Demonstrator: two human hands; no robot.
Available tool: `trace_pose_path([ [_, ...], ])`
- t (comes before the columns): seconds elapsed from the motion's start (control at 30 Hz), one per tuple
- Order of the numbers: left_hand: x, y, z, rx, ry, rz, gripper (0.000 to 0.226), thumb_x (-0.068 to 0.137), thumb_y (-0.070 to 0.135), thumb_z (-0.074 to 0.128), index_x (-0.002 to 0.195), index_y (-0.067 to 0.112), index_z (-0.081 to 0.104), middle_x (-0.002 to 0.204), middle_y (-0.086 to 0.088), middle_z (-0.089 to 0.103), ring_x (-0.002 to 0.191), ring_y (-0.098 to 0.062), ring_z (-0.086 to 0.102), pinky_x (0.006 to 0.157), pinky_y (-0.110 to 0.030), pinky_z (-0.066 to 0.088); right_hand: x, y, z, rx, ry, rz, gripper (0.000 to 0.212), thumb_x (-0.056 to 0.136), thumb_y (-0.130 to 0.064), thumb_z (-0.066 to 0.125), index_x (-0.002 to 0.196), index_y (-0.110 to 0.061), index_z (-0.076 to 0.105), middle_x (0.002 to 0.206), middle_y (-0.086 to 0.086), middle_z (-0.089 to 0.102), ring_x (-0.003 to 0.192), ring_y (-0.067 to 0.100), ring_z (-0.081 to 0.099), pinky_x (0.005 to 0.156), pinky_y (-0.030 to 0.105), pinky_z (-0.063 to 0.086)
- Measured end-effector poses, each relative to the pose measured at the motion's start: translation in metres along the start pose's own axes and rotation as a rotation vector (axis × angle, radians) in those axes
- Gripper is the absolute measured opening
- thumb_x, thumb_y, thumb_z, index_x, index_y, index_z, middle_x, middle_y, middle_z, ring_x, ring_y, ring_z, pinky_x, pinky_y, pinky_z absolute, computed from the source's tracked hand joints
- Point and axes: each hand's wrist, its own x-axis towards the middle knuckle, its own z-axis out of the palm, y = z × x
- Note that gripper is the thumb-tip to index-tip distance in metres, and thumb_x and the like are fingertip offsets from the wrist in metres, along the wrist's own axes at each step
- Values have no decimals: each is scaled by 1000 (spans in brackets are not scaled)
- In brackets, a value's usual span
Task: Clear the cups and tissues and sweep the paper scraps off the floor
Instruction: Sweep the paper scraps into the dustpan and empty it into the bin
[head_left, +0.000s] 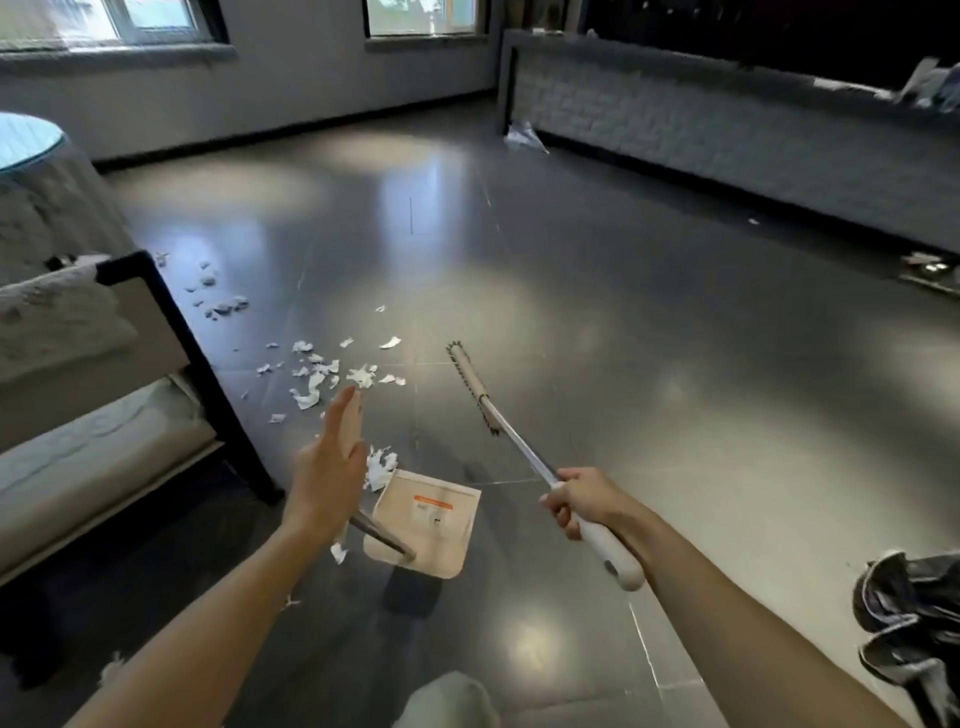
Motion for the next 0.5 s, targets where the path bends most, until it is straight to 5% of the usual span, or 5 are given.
trace_pose_path([
  [0.2,154,21,78,19,68,-66,64,95,11,48,145,41,22,98,-15,62,61,-8,52,54,-20,38,162,-105,-19,-31,-77,-4,60,87,14,50,141,-6,32,66,10,46,30,5,37,33,13,31],
  [0.33,271,36,116,15,79,-99,60,97,13,46,147,36,21,131,-13,55,98,-34,61,87,-43,45,271,-195,-33,-122,-170,4,32,88,11,50,116,-3,51,64,8,46,32,5,38,33,14,32],
  [0.5,416,59,129,124,136,-116,56,98,17,44,148,31,20,118,-20,61,79,-31,61,72,-39,46,387,-304,-43,-212,-220,21,17,86,10,52,88,-7,55,50,2,46,32,6,41,33,14,34],
])
